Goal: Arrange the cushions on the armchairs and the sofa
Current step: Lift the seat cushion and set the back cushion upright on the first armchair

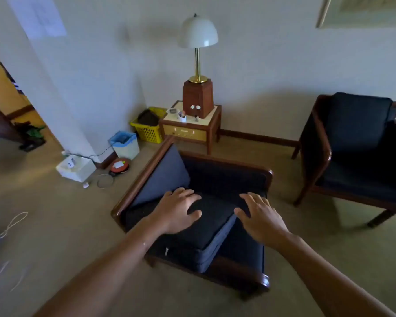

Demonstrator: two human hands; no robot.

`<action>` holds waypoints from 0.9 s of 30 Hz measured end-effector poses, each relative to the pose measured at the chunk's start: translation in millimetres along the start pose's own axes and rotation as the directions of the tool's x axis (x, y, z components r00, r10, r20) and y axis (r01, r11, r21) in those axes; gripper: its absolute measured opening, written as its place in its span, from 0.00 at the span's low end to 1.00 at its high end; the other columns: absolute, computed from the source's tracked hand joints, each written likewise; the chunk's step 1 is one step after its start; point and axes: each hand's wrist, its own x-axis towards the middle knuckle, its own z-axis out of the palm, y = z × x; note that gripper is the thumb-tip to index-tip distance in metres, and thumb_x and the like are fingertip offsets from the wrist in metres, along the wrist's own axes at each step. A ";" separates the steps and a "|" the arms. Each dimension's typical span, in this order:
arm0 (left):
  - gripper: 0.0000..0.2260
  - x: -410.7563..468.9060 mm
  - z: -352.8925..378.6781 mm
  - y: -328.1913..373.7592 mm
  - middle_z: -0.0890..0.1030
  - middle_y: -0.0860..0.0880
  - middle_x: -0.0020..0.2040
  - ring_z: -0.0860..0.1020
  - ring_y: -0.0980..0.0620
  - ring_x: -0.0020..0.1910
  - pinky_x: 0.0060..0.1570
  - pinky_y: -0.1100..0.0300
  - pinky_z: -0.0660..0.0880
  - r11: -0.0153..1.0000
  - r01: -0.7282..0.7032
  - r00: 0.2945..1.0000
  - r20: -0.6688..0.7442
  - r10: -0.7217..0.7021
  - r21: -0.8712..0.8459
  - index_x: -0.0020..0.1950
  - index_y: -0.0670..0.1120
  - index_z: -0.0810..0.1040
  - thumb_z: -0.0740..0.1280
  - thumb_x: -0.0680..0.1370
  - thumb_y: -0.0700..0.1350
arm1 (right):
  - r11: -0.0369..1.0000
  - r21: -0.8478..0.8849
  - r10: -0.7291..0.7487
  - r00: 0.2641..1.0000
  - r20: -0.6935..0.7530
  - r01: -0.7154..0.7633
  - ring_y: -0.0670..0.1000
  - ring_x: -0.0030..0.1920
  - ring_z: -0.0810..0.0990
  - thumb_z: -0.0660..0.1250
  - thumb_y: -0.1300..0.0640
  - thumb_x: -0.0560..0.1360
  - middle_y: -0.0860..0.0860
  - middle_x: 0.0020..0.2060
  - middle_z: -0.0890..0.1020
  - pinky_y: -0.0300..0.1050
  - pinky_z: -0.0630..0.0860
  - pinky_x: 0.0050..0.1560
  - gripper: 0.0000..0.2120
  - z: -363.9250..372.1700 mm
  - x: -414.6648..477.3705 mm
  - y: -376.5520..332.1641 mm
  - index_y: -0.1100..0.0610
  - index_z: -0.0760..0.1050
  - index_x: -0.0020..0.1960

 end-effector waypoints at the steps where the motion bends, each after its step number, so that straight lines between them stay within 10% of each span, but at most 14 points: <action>1: 0.29 -5.2 10.8 -13.0 0.62 0.51 0.86 0.56 0.47 0.86 0.81 0.45 0.56 1.000 0.009 0.998 0.065 -0.010 0.010 0.84 0.55 0.66 0.62 0.84 0.62 | 1.000 -0.002 0.002 0.999 0.052 -0.002 0.51 0.79 0.58 0.55 0.39 0.83 0.47 0.80 0.60 0.55 0.63 0.75 0.28 19.9 1.5 -6.3 0.48 0.58 0.80; 15: 0.51 -9.1 172.5 -138.0 0.47 0.40 0.88 0.48 0.36 0.86 0.82 0.32 0.48 0.950 -0.144 0.964 0.256 0.072 0.277 0.88 0.53 0.45 0.76 0.76 0.47 | 0.987 -0.146 -0.042 0.981 0.189 0.070 0.56 0.82 0.48 0.64 0.33 0.76 0.53 0.82 0.52 0.60 0.58 0.79 0.43 248.2 -2.2 -32.9 0.51 0.53 0.82; 20: 0.61 6.8 197.9 -165.0 0.62 0.30 0.83 0.64 0.26 0.80 0.74 0.23 0.57 0.918 -0.120 0.990 0.120 0.080 0.378 0.86 0.55 0.50 0.86 0.64 0.45 | 0.970 -0.239 0.008 0.983 0.184 0.037 0.64 0.81 0.52 0.80 0.41 0.65 0.60 0.81 0.55 0.69 0.62 0.74 0.57 279.6 1.0 -33.0 0.54 0.51 0.82; 23: 0.54 17.4 201.3 -178.6 0.72 0.30 0.77 0.73 0.25 0.74 0.68 0.20 0.65 0.899 -0.132 0.989 0.119 0.089 0.417 0.83 0.52 0.60 0.84 0.63 0.38 | 0.967 -0.253 -0.012 0.993 0.113 0.040 0.66 0.77 0.59 0.80 0.62 0.64 0.60 0.76 0.63 0.73 0.69 0.68 0.51 288.7 5.8 -27.8 0.55 0.57 0.81; 27: 0.43 22.5 196.5 -183.4 0.79 0.34 0.72 0.78 0.29 0.69 0.62 0.24 0.74 0.869 -0.178 0.983 0.117 0.140 0.462 0.79 0.47 0.67 0.82 0.67 0.40 | 0.966 -0.254 -0.039 0.997 0.071 0.056 0.64 0.74 0.65 0.78 0.64 0.62 0.58 0.73 0.66 0.70 0.72 0.65 0.49 277.0 12.2 -26.5 0.55 0.60 0.79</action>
